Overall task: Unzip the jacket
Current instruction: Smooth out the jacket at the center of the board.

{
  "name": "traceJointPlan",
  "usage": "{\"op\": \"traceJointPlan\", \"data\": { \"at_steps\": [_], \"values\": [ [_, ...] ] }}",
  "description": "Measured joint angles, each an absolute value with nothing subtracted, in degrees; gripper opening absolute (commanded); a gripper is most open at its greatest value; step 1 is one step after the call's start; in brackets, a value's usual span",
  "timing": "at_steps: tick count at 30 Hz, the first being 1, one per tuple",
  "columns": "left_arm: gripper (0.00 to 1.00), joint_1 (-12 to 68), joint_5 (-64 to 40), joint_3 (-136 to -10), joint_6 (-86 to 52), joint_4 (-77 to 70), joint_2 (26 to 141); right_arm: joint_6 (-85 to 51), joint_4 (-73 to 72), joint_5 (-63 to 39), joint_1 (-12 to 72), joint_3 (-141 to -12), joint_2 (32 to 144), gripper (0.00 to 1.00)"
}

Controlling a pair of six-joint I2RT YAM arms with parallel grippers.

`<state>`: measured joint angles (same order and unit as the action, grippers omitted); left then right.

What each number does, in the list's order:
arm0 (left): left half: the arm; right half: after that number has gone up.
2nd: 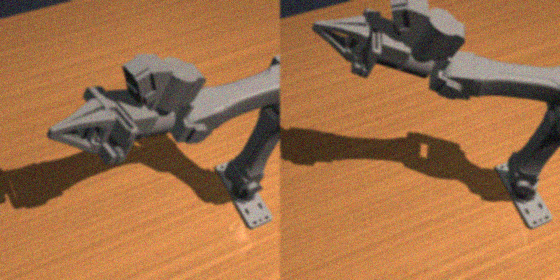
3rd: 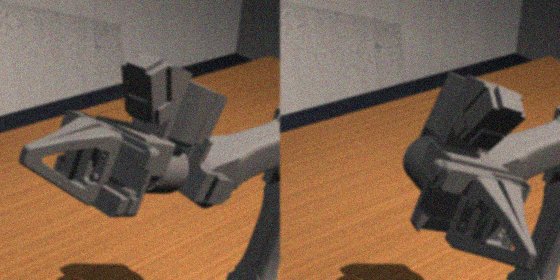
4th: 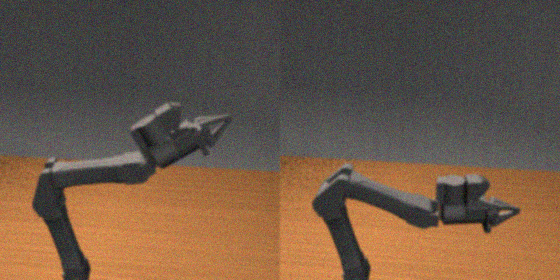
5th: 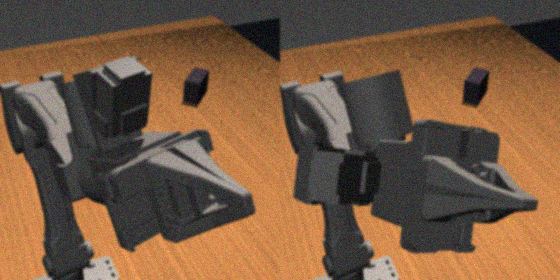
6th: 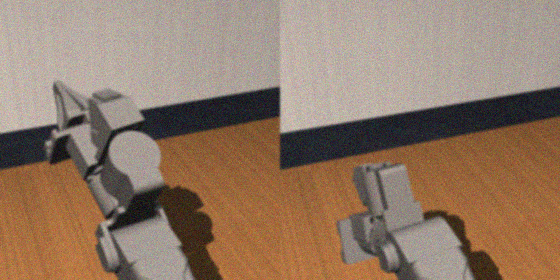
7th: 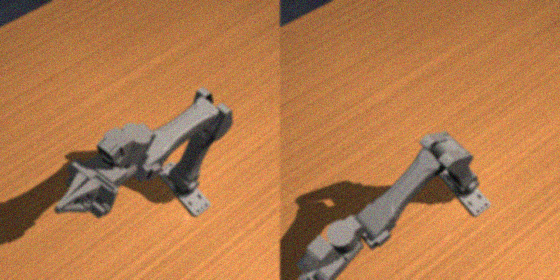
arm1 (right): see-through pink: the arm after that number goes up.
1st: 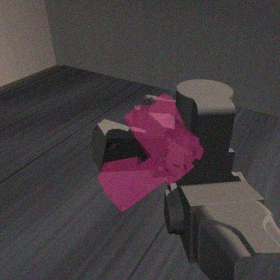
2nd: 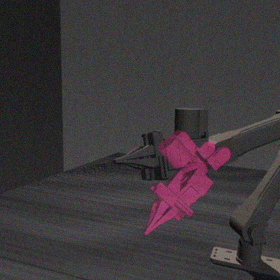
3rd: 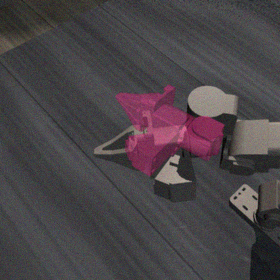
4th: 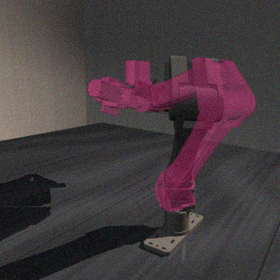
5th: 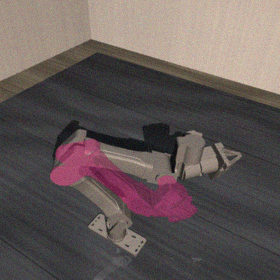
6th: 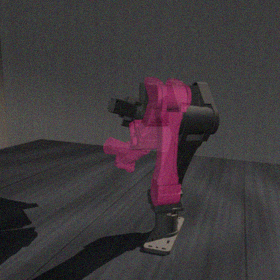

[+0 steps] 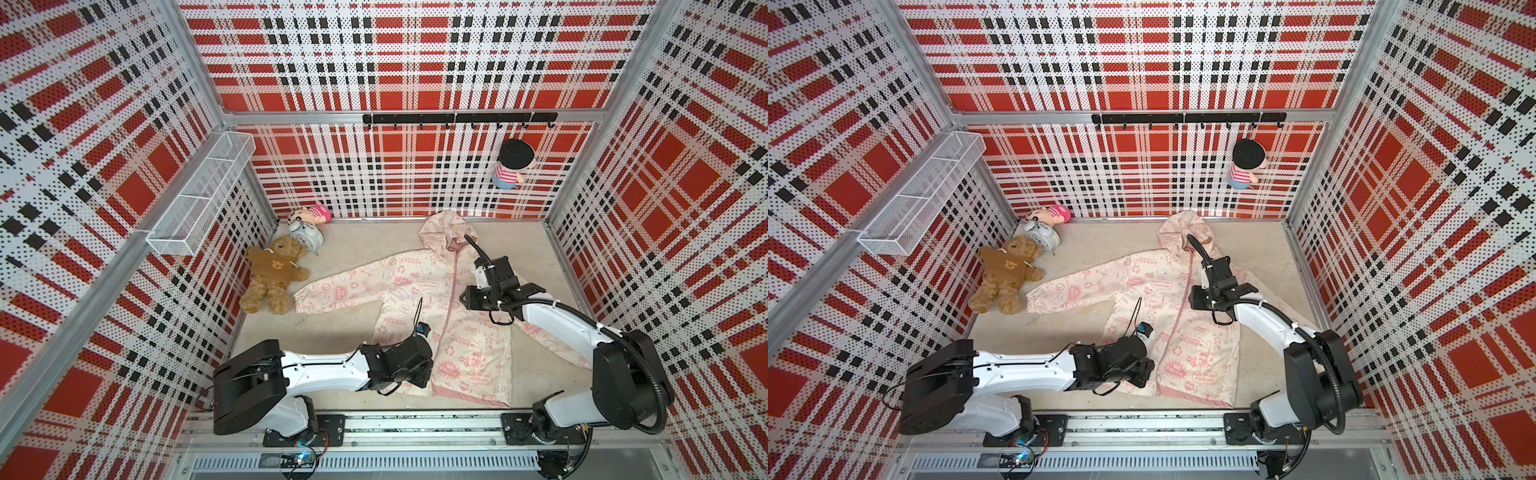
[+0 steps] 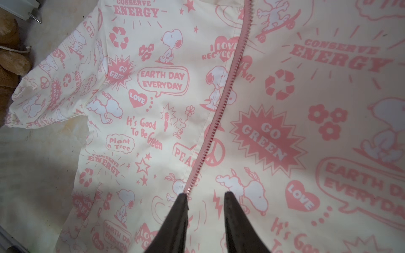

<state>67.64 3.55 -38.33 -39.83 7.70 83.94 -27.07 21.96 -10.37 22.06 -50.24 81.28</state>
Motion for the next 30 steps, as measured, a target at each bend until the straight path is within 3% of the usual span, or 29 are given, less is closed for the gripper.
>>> {"op": "traceJointPlan", "data": {
  "at_steps": [8, 10, 13, 15, 19, 21, 24, 26, 30],
  "values": [
    [0.0, 68.62, 3.84, -42.33, -40.62, 8.38, 92.66, -29.85, 23.16, -8.4, 26.26, -46.37, 79.09, 0.36],
    [0.0, 69.06, 4.19, -43.33, -40.8, 8.4, 93.54, -31.46, 24.29, -6.72, 26.52, -46.04, 79.09, 0.49],
    [0.0, 69.65, 5.5, -43.44, -41.21, 8.84, 93.27, -33.43, 26.41, -1.83, 26.3, -45.89, 79.0, 0.6],
    [0.09, 69.73, 6.92, -43.27, -41.54, 10.59, 91.77, -34.76, 27.97, 1.37, 25.21, -46.0, 78.96, 0.65],
    [0.52, 69.34, 13.37, -43.4, -41.21, 14.28, 82.43, -36.4, 28.75, 4.56, 17.12, -46.24, 78.96, 0.66],
    [0.63, 67.77, 17.34, -43.92, -40.62, 14.44, 76.44, -36.67, 28.51, 5.1, 12.58, -46.68, 79.29, 0.64],
    [0.65, 59.64, 18.92, -43.92, -39.33, 11.0, 69.36, -35.9, 28.21, 5.56, 7.46, -51.86, 84.01, 0.59],
    [0.65, 50.11, 17.26, -43.53, -38.46, 7.33, 67.72, -34.72, 26.98, 4.86, 6.52, -57.87, 89.56, 0.57],
    [0.68, 36.77, 15.33, -44.77, -35.03, 2.98, 72.53, -31.81, 22.68, -0.25, 6.87, -68.55, 99.53, 0.6]
  ]
}}
